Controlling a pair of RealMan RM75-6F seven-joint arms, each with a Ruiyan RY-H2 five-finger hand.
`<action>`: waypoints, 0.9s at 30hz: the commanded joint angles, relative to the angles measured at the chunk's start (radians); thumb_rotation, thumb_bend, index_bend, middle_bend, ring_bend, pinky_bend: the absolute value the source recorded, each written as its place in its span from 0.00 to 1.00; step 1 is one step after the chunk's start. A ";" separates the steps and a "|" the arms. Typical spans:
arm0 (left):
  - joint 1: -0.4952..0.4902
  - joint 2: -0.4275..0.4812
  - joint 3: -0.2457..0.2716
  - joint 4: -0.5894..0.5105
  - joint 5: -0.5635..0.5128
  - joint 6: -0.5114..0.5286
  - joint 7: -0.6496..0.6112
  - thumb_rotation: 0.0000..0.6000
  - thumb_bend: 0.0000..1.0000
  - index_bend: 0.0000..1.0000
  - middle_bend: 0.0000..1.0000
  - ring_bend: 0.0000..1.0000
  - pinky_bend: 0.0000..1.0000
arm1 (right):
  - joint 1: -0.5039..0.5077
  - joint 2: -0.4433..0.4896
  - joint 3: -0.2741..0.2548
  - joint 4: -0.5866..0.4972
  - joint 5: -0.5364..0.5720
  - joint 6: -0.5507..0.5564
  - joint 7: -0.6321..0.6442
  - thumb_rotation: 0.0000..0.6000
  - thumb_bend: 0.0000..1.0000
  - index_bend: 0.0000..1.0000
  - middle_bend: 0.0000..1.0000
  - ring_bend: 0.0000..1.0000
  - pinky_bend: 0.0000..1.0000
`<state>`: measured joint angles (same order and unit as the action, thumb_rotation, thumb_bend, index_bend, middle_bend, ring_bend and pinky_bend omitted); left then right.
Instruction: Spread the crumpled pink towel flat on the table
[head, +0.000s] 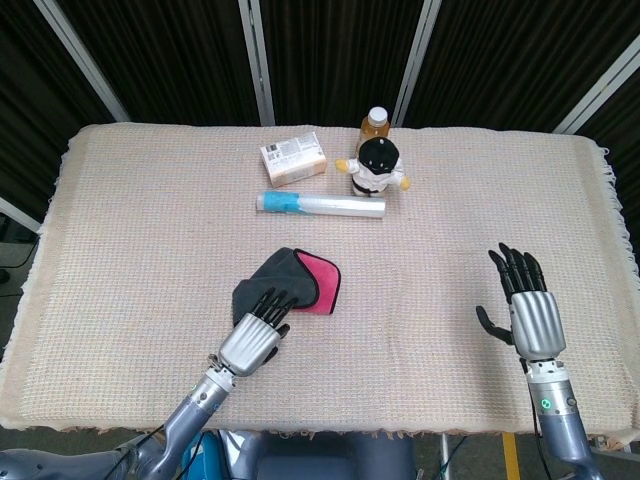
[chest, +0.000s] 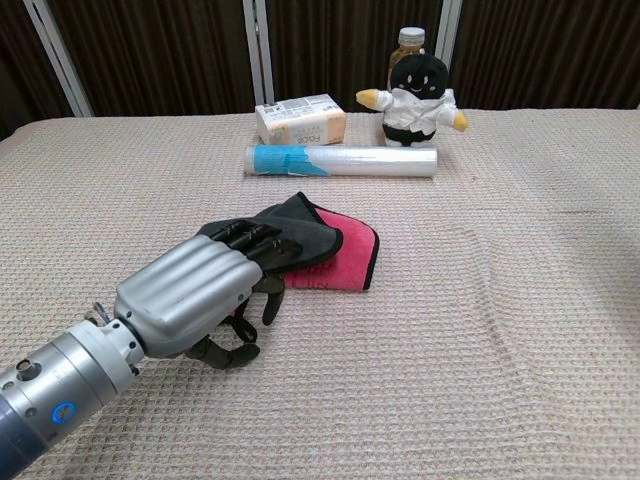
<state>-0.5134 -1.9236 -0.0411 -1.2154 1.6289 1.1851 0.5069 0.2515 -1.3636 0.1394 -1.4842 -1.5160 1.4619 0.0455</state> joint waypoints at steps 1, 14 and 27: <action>0.004 0.000 0.000 0.011 -0.003 0.009 -0.008 1.00 0.30 0.51 0.09 0.00 0.00 | -0.002 0.002 -0.003 0.000 -0.001 0.000 0.005 1.00 0.33 0.09 0.01 0.00 0.01; -0.004 -0.009 0.003 0.033 -0.008 0.016 -0.034 1.00 0.34 0.55 0.10 0.00 0.00 | -0.003 0.001 -0.006 -0.001 0.000 0.000 -0.001 1.00 0.33 0.09 0.01 0.00 0.01; 0.001 -0.002 0.019 0.045 0.007 0.048 -0.064 1.00 0.48 0.60 0.13 0.00 0.00 | -0.002 0.002 -0.006 -0.001 0.002 -0.004 0.003 1.00 0.33 0.09 0.01 0.00 0.01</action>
<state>-0.5138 -1.9275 -0.0226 -1.1688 1.6359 1.2316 0.4452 0.2493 -1.3616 0.1331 -1.4852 -1.5137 1.4579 0.0484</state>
